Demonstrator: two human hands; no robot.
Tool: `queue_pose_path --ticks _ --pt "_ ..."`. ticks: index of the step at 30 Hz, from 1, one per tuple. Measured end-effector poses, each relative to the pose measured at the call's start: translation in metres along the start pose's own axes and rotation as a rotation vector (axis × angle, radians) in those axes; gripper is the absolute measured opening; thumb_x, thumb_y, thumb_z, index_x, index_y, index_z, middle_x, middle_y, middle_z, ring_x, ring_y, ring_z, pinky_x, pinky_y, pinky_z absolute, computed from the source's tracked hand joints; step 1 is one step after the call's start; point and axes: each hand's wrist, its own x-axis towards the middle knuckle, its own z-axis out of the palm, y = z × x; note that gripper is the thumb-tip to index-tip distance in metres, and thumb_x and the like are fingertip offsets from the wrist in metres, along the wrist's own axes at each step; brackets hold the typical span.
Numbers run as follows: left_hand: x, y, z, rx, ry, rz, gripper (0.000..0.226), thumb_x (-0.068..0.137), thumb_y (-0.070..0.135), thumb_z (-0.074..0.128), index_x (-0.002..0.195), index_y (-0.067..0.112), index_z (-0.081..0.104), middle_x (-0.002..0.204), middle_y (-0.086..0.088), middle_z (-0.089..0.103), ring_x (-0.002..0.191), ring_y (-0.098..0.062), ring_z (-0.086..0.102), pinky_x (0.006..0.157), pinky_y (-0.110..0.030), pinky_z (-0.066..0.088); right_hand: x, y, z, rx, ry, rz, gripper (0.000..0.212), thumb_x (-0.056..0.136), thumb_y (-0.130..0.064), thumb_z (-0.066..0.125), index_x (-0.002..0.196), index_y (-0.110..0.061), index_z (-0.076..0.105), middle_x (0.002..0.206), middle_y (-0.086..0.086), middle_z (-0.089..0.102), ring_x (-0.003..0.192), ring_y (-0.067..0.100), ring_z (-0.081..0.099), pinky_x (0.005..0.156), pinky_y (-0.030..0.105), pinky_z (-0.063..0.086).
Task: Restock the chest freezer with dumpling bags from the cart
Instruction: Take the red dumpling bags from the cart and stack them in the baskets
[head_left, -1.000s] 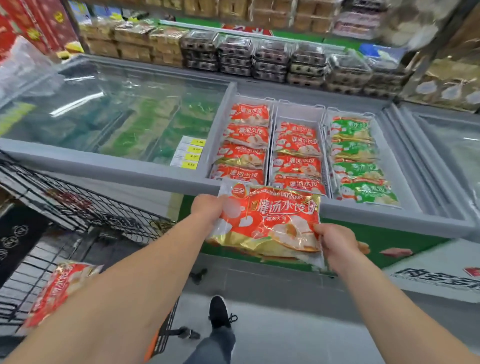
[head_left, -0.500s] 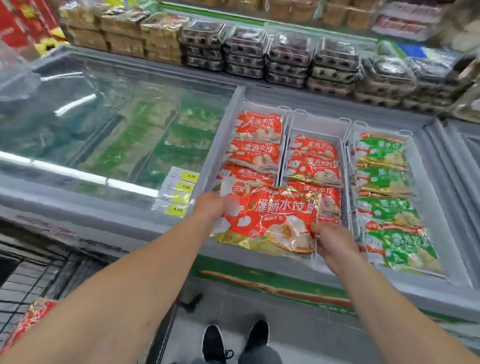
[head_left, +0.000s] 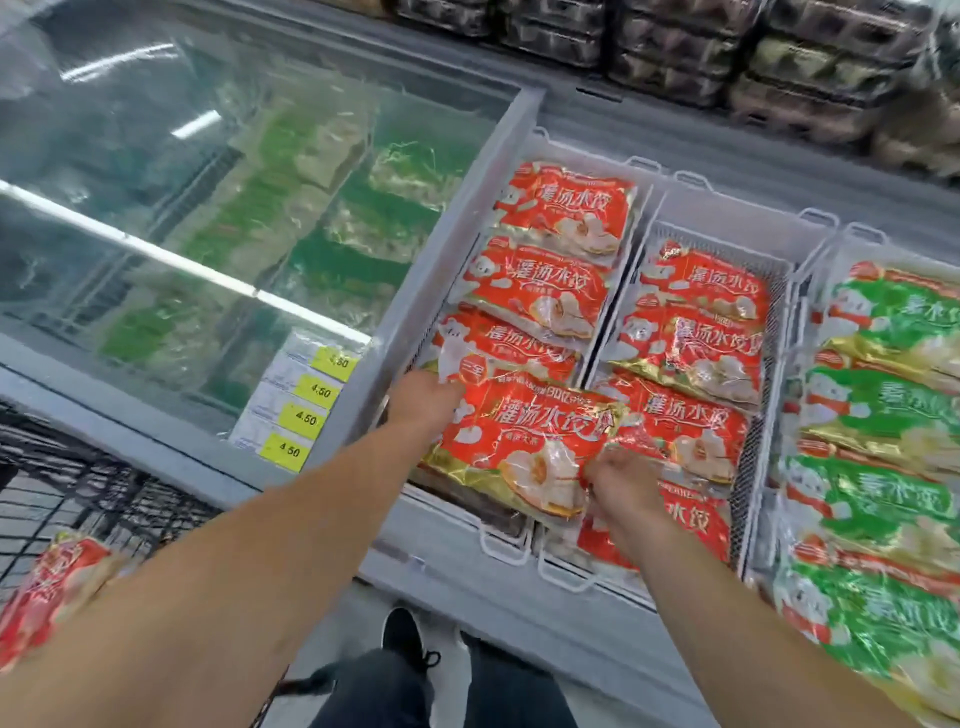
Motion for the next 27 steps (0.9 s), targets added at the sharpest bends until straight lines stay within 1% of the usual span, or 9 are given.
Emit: queue_pose_path --ticks 3,5,7,8,10,12,14,17,27 --pt "0.008 -0.002 0.005 0.182 0.105 0.034 0.022 0.093 0.023 0.055 0.078 0.007 0.058 0.078 -0.009 0.058 0.078 -0.029 0.055 0.067 -0.03 0.038 0.016 -0.003 0.02 -0.078 -0.099 0.035 0.032 0.082 0.005 0.055 0.056 -0.012 0.057 0.053 0.004 0.057 0.055 0.021 0.052 0.053 0.034 0.042" --pt "0.015 -0.009 0.008 0.272 0.158 0.043 0.015 0.09 0.02 0.057 0.087 0.005 0.059 0.084 -0.013 0.061 0.086 -0.033 0.061 0.069 -0.032 0.044 0.023 0.0 0.029 -0.18 -0.214 0.073 0.023 0.085 -0.002 0.06 0.064 -0.011 0.061 0.065 0.007 0.06 0.064 0.023 0.057 0.061 0.038 0.052" --pt "0.024 -0.027 0.016 0.44 0.129 0.036 0.044 0.085 0.023 0.064 0.122 0.002 0.054 0.118 -0.019 0.061 0.113 -0.036 0.059 0.087 -0.041 0.051 0.029 0.002 0.032 -0.529 -0.278 -0.075 0.007 0.087 -0.017 0.067 0.086 -0.011 0.065 0.083 0.006 0.061 0.08 0.022 0.061 0.07 0.033 0.05" --pt "0.024 -0.036 0.019 0.557 0.078 0.042 0.067 0.084 0.026 0.067 0.141 0.005 0.04 0.139 -0.02 0.048 0.129 -0.037 0.049 0.102 -0.045 0.046 0.032 0.005 0.033 -0.733 -0.236 -0.224 0.023 0.086 -0.024 0.069 0.103 -0.009 0.063 0.098 0.008 0.059 0.092 0.024 0.059 0.076 0.032 0.048" --pt "0.026 -0.05 0.029 0.723 -0.014 0.108 0.092 0.083 0.031 0.069 0.156 0.017 0.015 0.161 -0.017 0.018 0.148 -0.038 0.02 0.119 -0.052 0.025 0.038 0.007 0.038 -0.963 -0.164 -0.486 0.057 0.084 -0.033 0.07 0.13 -0.007 0.05 0.125 0.012 0.05 0.115 0.03 0.051 0.095 0.036 0.045" --pt "0.029 -0.062 0.039 0.78 -0.131 0.135 0.098 0.085 0.04 0.068 0.157 0.03 0.002 0.166 -0.012 -0.001 0.151 -0.041 0.002 0.121 -0.059 0.015 0.046 0.008 0.047 -1.098 -0.215 -0.618 0.081 0.081 -0.045 0.07 0.145 -0.01 0.035 0.146 0.011 0.038 0.132 0.032 0.039 0.11 0.04 0.037" --pt "0.035 -0.073 0.043 0.807 -0.229 0.1 0.105 0.084 0.047 0.069 0.156 0.037 -0.007 0.166 -0.008 -0.011 0.15 -0.045 -0.005 0.119 -0.063 0.014 0.053 0.014 0.056 -1.24 -0.32 -0.633 0.1 0.08 -0.056 0.068 0.155 -0.014 0.017 0.16 0.009 0.02 0.147 0.031 0.019 0.121 0.043 0.02" --pt "0.04 -0.086 0.043 0.847 -0.246 0.084 0.113 0.08 0.048 0.073 0.153 0.042 -0.014 0.166 -0.005 -0.011 0.15 -0.045 -0.006 0.118 -0.064 0.015 0.061 0.023 0.065 -1.403 -0.417 -0.591 0.115 0.082 -0.062 0.066 0.158 -0.018 -0.008 0.166 0.005 -0.008 0.153 0.029 -0.003 0.124 0.046 -0.002" --pt "0.033 -0.087 0.034 0.864 -0.209 0.053 0.116 0.076 0.054 0.073 0.153 0.038 -0.013 0.165 -0.001 -0.006 0.149 -0.044 0.004 0.105 -0.065 0.037 0.064 0.02 0.076 -1.424 -0.379 -0.569 0.119 0.08 -0.059 0.07 0.156 -0.023 -0.015 0.166 0.0 -0.013 0.153 0.028 -0.008 0.124 0.048 0.002"
